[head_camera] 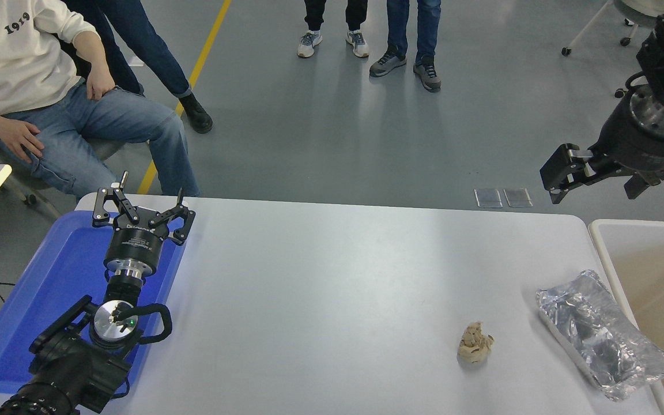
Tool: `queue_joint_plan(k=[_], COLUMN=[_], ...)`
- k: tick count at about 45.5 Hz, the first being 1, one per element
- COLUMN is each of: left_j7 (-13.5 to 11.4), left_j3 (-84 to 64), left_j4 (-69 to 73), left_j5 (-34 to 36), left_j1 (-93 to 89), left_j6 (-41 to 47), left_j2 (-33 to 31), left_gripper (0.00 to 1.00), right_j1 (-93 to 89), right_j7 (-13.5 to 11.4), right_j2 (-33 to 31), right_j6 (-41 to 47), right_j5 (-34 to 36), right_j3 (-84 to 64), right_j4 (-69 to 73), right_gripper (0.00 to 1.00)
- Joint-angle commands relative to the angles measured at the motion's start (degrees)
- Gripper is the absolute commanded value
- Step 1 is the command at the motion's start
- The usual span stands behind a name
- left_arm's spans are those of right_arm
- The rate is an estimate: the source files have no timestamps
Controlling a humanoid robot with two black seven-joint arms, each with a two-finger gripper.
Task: Pick up foil plate and place in dustbin
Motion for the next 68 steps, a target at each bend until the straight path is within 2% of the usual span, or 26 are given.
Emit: queue_joint_plan(k=[1,68], left_j7=[-0.1,-0.1], left_j3=[0.0,-0.1], left_j4=[0.0,0.1], left_j5=[0.1,0.0], left_j1=[-0.1,0.0], left_j6=[0.1,0.1], left_j2=[0.0,0.0], left_gripper=[1.00,1.00], right_j1=[-0.5,-4.0], right_j7=[0.0,0.0], right_j2=[0.1,-0.2], right_j6=[0.0,0.0], right_j5=[0.0,0.1], right_j3=[0.0,0.1], right_j4=[0.0,-0.8], right_gripper=[1.00,1.00])
